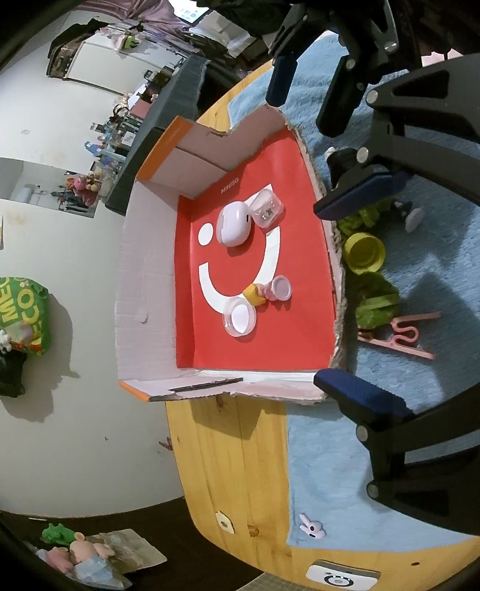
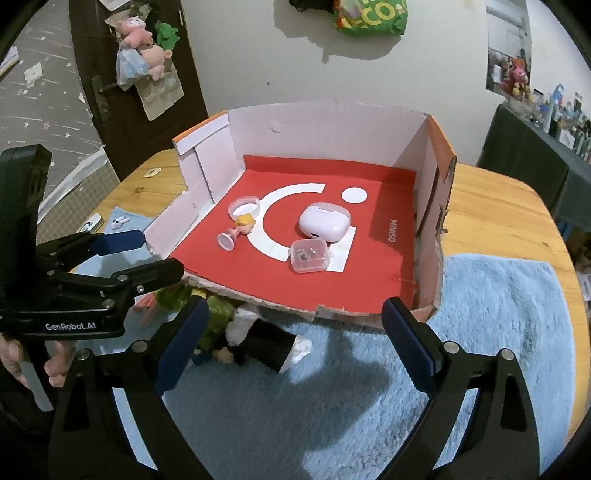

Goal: Organize objects
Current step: 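Move both open grippers down toward the toys on the blue towel, then grasp the pink clothespin with the left gripper while the right gripper grasps the black-and-white doll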

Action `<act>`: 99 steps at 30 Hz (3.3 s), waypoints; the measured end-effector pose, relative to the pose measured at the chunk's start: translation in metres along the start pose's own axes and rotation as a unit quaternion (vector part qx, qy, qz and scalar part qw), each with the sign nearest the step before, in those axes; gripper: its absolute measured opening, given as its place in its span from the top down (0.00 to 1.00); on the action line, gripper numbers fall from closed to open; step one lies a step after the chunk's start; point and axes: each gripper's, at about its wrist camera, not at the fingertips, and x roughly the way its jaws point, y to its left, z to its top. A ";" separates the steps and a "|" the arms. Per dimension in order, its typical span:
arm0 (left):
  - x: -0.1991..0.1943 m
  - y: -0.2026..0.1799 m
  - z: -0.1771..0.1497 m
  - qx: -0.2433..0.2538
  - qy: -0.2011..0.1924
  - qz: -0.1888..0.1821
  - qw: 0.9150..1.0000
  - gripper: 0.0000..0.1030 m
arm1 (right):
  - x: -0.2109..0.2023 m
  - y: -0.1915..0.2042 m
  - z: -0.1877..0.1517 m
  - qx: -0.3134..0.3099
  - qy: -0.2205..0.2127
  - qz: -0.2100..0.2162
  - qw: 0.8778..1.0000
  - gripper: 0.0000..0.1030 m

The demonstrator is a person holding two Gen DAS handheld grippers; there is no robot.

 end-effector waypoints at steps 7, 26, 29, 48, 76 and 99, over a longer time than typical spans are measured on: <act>-0.009 -0.004 -0.010 0.002 -0.007 -0.002 1.000 0.11 | -0.007 0.003 -0.008 0.001 -0.003 0.001 1.000 0.07; -0.014 -0.007 -0.038 -0.002 0.000 -0.007 1.000 0.07 | -0.013 0.003 -0.039 0.007 0.007 0.001 1.000 0.04; -0.013 -0.007 -0.040 -0.002 0.000 -0.006 1.000 0.07 | -0.013 0.005 -0.040 0.005 0.006 0.001 1.000 0.04; -0.004 0.015 -0.050 -0.012 0.019 -0.009 1.000 0.39 | 0.004 0.010 -0.039 -0.009 0.016 -0.016 1.000 0.05; 0.019 0.018 -0.047 -0.007 0.043 0.007 0.999 0.54 | 0.051 0.008 -0.023 -0.005 0.061 0.044 0.997 0.38; 0.008 0.023 -0.055 -0.021 0.040 0.004 0.999 0.73 | 0.032 0.023 -0.035 -0.027 0.063 0.067 0.995 0.69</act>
